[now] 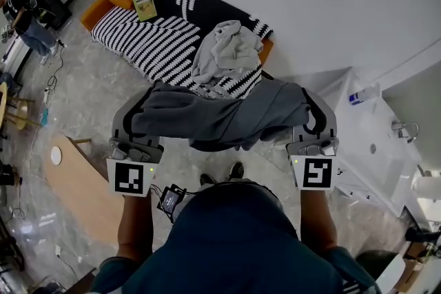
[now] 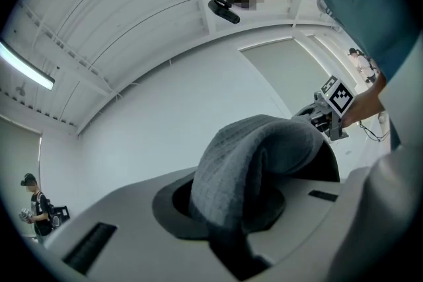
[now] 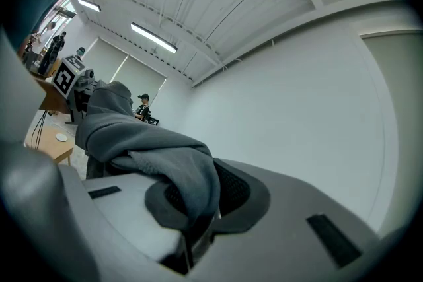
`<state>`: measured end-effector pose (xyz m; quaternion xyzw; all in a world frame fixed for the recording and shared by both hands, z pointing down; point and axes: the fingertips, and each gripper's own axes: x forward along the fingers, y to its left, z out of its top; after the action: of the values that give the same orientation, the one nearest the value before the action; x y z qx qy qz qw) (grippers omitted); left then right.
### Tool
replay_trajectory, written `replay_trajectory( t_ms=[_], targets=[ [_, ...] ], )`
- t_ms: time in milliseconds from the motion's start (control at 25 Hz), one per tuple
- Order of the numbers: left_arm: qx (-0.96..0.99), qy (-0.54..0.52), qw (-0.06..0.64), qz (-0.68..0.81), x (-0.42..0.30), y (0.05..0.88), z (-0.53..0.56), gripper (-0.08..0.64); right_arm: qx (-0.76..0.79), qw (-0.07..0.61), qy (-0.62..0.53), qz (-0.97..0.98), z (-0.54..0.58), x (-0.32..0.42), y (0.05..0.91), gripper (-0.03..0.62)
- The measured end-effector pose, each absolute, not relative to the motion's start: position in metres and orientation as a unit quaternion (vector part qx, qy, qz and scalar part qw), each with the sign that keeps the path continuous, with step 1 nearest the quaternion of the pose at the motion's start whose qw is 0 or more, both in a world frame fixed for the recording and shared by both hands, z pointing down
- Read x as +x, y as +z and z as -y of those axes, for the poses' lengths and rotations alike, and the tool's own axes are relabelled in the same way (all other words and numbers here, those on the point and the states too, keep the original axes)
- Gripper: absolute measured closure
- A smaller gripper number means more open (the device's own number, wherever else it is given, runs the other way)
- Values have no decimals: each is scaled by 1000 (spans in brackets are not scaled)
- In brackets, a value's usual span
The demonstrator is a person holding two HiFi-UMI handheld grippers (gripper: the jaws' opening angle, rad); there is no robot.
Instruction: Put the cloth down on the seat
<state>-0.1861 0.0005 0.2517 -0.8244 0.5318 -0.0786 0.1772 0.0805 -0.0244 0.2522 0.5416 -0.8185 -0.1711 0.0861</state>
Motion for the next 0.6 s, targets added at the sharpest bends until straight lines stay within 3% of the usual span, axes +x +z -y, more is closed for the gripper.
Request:
replay_trajectory(
  t_ms=[600],
  targets=[
    [-808, -80, 178, -557, -151, 254, 38, 502, 515, 75, -176, 835, 73, 112, 255, 561]
  ],
)
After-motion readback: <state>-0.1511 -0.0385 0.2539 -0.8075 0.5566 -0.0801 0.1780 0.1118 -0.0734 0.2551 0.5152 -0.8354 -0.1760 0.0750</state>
